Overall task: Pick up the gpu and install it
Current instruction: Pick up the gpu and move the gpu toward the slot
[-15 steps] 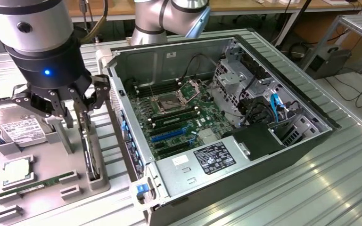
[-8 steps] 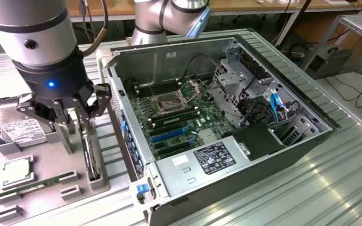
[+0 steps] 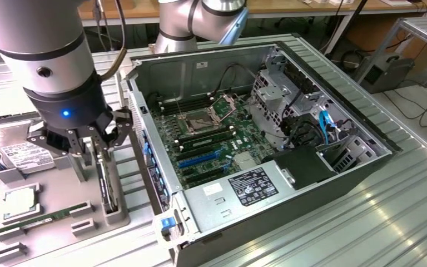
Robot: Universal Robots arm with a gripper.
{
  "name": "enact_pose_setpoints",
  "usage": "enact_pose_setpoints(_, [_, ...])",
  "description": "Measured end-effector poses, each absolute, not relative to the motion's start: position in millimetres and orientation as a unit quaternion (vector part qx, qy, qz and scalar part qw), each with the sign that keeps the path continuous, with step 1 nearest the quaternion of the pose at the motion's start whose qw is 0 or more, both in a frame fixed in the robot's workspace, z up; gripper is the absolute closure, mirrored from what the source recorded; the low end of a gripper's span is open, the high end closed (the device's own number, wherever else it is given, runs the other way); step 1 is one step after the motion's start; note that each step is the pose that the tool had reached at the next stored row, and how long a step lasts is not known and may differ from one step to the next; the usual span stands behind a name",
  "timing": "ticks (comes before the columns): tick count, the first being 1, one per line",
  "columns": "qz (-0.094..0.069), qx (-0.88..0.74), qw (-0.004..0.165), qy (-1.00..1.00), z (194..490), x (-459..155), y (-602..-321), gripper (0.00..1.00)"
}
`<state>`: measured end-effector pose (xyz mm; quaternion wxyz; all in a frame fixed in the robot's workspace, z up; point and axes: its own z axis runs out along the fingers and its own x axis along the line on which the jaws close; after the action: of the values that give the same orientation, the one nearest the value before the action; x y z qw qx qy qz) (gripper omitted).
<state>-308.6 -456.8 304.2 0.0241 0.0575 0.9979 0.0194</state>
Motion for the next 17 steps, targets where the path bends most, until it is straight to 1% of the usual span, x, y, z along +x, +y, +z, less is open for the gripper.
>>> enact_pose_setpoints(17, [0.019,0.054,0.024,0.998,263.3,-313.1,-455.0,0.64])
